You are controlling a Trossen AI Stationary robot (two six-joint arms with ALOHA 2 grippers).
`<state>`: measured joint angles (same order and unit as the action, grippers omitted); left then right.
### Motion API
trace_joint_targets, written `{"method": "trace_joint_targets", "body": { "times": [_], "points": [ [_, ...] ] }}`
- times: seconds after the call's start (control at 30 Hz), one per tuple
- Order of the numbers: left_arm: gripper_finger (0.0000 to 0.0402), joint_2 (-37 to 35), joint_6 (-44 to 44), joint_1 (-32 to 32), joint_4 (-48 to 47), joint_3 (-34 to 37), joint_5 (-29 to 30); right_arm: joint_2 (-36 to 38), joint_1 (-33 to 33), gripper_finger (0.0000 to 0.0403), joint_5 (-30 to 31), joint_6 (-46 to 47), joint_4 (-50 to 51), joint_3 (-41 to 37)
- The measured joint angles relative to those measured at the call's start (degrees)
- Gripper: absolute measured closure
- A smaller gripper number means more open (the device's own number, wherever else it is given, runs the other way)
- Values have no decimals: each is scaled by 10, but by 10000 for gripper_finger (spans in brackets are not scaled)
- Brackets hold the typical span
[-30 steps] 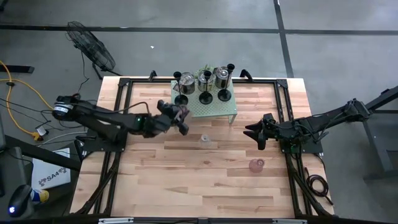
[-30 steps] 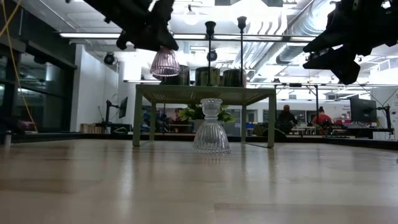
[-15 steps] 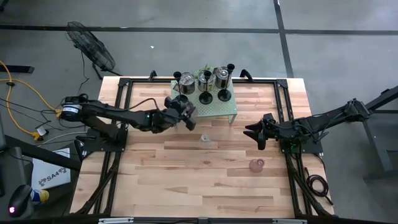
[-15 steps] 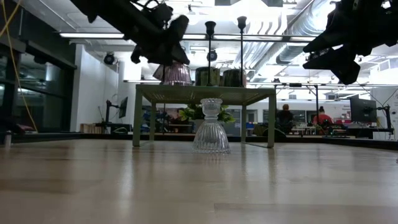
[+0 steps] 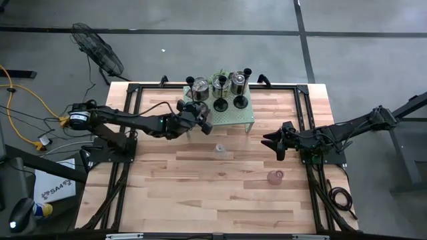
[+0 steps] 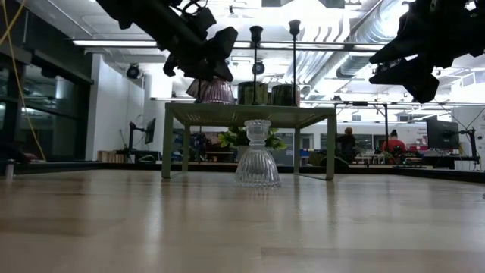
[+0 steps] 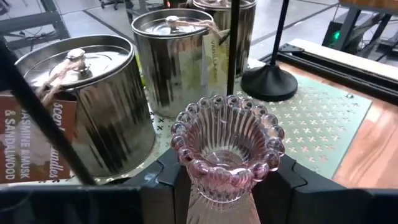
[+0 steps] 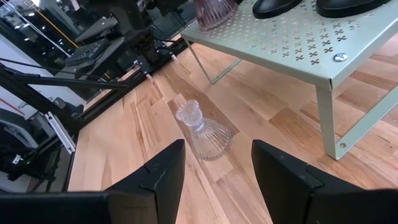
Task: Pick & Place candle stick holders
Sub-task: Put the left pink candle holder on the shelf
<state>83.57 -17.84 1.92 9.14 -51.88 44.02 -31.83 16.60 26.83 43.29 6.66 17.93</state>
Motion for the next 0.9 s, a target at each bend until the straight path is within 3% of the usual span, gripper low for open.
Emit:
{"method": "trace_joint_targets", "body": {
  "times": [0.3, 0.9],
  "points": [
    [280, 0, -30, 0, -3, 0, -21, 0, 0, 225, 0, 0, 0, 0],
    [280, 0, -36, 0, -20, 0, -1, 0, 0, 225, 0, 0, 0, 0]
  ]
}}
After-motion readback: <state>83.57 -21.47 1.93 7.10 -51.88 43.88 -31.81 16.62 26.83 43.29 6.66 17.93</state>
